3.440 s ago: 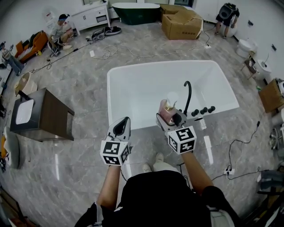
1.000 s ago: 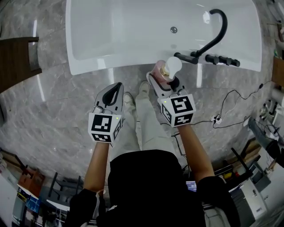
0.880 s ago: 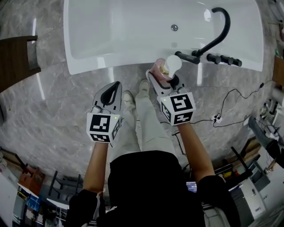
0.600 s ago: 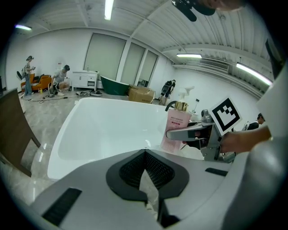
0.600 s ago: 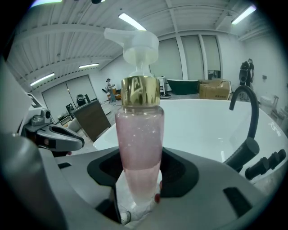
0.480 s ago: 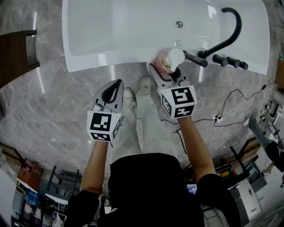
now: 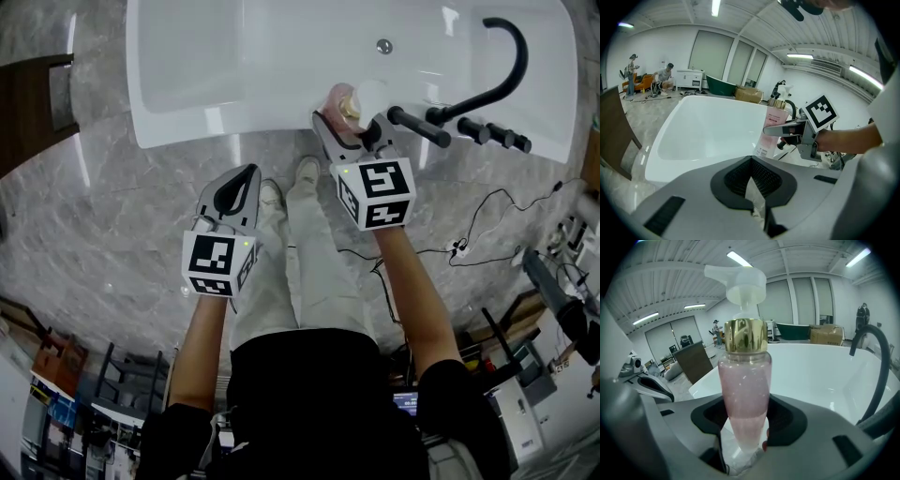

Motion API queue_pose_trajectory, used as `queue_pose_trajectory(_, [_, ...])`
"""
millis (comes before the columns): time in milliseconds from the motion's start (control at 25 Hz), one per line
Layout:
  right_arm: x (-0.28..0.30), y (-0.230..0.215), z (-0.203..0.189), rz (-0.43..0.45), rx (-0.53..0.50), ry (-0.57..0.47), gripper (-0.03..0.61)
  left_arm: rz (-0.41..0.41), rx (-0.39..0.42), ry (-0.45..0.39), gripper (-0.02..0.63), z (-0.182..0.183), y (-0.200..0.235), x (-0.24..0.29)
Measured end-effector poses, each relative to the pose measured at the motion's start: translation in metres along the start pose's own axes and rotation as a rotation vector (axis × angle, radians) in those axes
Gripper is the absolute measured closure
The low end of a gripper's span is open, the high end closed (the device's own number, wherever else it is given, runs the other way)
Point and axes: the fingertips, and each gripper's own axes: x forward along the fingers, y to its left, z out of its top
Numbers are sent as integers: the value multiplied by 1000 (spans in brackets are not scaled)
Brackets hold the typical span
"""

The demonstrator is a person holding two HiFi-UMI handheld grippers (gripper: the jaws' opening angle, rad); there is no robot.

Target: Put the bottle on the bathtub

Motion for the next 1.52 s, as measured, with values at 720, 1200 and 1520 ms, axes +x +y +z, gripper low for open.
queue_pose_trajectory(720, [20, -1, -3, -5, -40, -40, 336, -19, 45, 30, 601, -15, -3, 14])
queue_pose_trajectory(1200, [10, 2, -15, -13, -47, -46, 336, -14, 43, 16, 601, -13, -3, 17])
queue_pose_trajectory(1520, [6, 11, -17, -21, -82, -41, 336, -9, 44, 11, 601, -12, -2, 9])
